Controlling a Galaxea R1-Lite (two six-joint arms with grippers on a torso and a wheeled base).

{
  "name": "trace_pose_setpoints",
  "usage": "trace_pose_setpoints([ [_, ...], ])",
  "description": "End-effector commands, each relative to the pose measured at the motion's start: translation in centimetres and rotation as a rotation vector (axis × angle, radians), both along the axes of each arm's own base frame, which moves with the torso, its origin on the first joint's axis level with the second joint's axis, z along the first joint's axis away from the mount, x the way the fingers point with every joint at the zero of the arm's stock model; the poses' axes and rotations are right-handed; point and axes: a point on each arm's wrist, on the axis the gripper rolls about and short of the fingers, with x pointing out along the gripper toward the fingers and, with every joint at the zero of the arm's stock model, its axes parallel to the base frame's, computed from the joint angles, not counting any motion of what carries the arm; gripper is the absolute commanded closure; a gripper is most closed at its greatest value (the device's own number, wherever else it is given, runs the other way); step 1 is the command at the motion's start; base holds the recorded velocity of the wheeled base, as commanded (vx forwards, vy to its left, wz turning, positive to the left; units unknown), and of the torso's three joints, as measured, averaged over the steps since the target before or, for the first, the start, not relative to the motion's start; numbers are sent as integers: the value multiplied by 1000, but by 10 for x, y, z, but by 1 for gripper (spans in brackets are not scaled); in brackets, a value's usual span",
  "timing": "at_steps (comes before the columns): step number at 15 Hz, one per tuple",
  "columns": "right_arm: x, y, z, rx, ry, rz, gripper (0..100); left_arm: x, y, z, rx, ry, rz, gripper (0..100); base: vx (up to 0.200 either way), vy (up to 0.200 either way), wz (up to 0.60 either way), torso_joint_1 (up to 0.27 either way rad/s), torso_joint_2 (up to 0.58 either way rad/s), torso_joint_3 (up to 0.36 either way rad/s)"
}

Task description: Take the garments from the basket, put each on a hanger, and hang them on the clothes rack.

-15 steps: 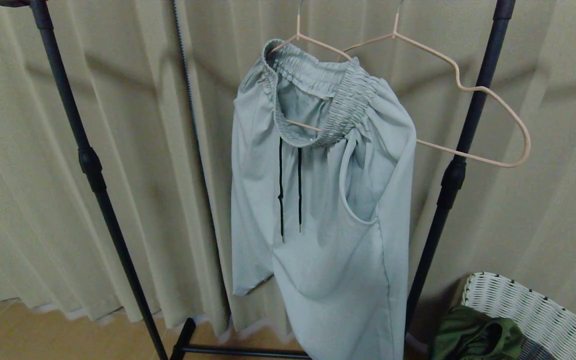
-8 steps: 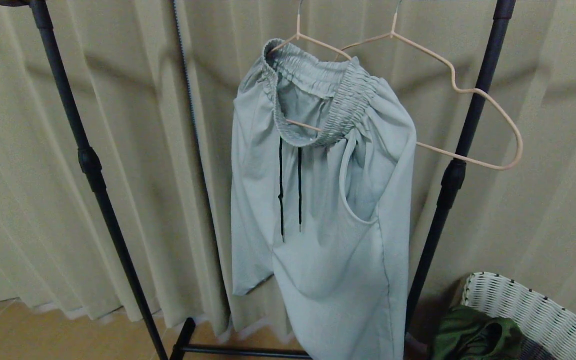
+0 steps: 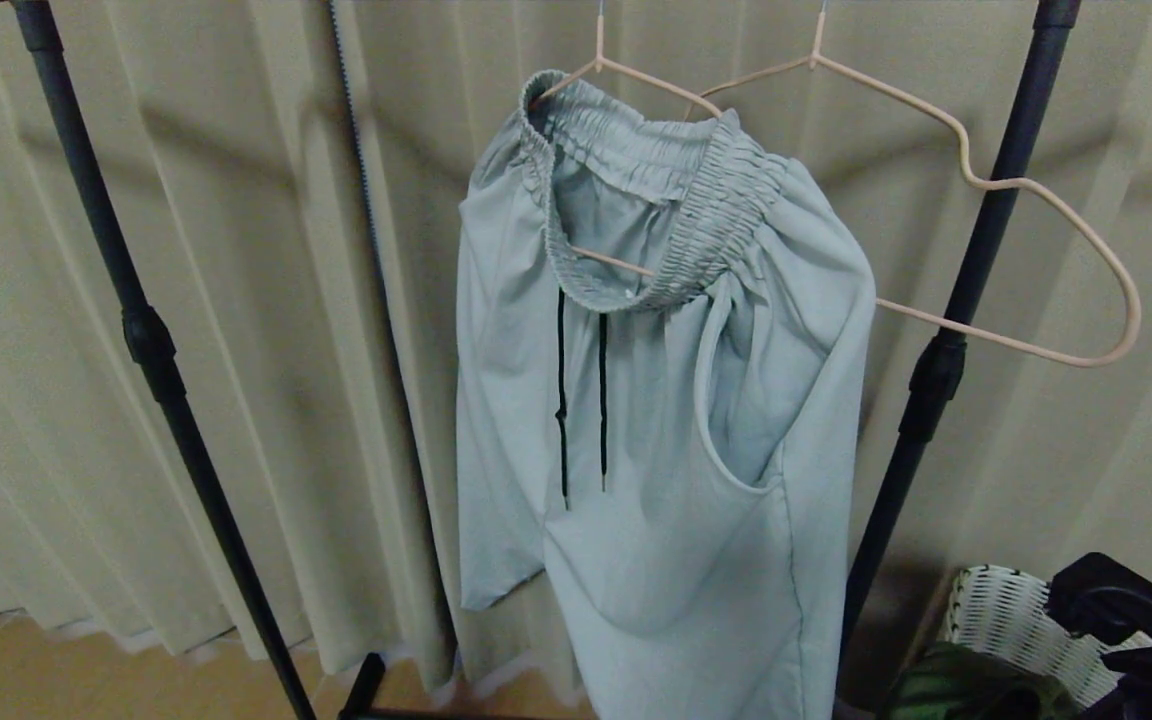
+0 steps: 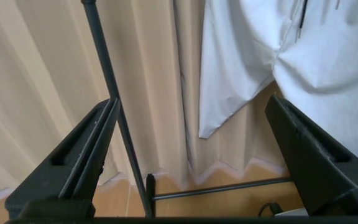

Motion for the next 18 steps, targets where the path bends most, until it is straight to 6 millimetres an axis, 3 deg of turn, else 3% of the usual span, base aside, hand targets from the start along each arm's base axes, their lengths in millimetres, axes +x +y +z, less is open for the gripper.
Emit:
trace_pose_setpoints([
  [1, 15, -3, -21, -11, 121, -26, 0, 0, 0, 0, -3, -1, 0, 0, 0, 0, 0, 0, 0, 0],
  [6, 25, -12, -38, -45, 119, -103, 0, 0, 0, 0, -3, -1, 0, 0, 0, 0, 0, 0, 0, 0],
  [13, 29, -21, -36, -63, 83, -169, 0, 0, 0, 0, -5, -1, 1, 0, 0, 0, 0, 0, 0, 0],
  [14, 28, -21, -35, -63, 77, -169, 100, 0, 0, 0, -5, -1, 1, 0, 0, 0, 0, 0, 0, 0],
  [18, 27, -21, -36, -62, 82, -168, 100, 0, 0, 0, -9, 0, 1, 0, 0, 0, 0, 0, 0, 0],
])
